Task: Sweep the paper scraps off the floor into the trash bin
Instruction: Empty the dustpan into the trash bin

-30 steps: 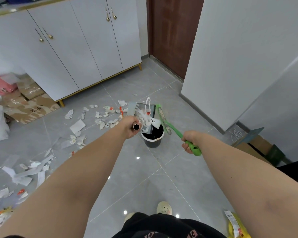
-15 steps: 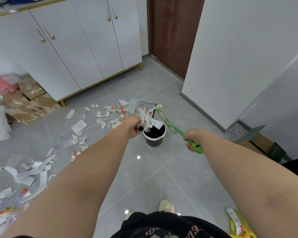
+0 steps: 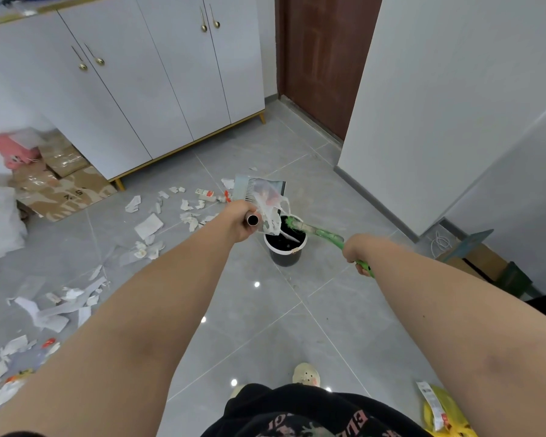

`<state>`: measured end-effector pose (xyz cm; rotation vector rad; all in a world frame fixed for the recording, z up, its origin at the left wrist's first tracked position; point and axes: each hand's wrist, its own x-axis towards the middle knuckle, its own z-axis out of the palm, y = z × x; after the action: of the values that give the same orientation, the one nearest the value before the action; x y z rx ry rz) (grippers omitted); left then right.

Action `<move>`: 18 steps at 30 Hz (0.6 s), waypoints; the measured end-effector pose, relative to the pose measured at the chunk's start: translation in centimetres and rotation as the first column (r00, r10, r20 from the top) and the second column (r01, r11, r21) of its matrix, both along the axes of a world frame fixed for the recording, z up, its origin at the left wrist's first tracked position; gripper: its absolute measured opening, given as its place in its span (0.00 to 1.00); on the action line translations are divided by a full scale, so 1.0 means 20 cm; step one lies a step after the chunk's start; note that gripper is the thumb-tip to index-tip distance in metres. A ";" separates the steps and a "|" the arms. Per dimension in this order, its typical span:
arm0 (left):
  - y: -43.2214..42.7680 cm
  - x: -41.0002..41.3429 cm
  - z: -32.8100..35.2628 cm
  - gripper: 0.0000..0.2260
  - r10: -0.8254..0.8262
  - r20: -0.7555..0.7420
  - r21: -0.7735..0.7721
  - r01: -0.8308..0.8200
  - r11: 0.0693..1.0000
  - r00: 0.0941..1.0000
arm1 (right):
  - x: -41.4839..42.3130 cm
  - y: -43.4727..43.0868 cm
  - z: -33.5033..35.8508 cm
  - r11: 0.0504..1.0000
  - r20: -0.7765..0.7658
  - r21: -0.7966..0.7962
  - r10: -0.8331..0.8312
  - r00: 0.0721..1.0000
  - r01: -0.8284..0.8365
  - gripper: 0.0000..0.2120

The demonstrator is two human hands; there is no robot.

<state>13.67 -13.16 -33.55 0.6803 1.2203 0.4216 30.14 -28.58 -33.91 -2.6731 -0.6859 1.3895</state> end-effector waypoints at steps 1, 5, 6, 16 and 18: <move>0.00 0.00 0.00 0.11 0.004 0.003 -0.004 -0.003 1.000 1.000 | 0.00 0.00 0.00 0.999 0.030 -0.033 0.032 0.999 -0.031 0.07; 0.00 0.00 0.00 0.12 0.019 0.019 -0.009 -0.018 1.000 1.000 | -0.01 0.00 0.01 0.982 0.149 -0.083 0.179 0.973 -0.168 0.10; 0.00 0.01 0.00 0.13 0.016 0.017 -0.004 -0.016 1.000 1.000 | 0.00 0.00 0.02 0.978 0.176 -0.077 0.205 0.963 -0.194 0.11; -0.05 0.07 -0.05 0.13 -0.016 0.001 -0.010 0.016 1.000 1.000 | 0.06 0.02 0.02 0.952 0.313 -0.154 0.300 0.901 -0.263 0.19; -0.05 0.08 -0.07 0.13 -0.003 0.031 -0.035 0.004 0.999 1.000 | 0.07 0.00 0.00 0.976 0.310 -0.111 0.215 0.926 -0.189 0.17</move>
<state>15.25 -14.17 -34.92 0.6437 1.1941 0.4059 31.60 -28.49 -33.86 -3.0014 -0.9788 1.0412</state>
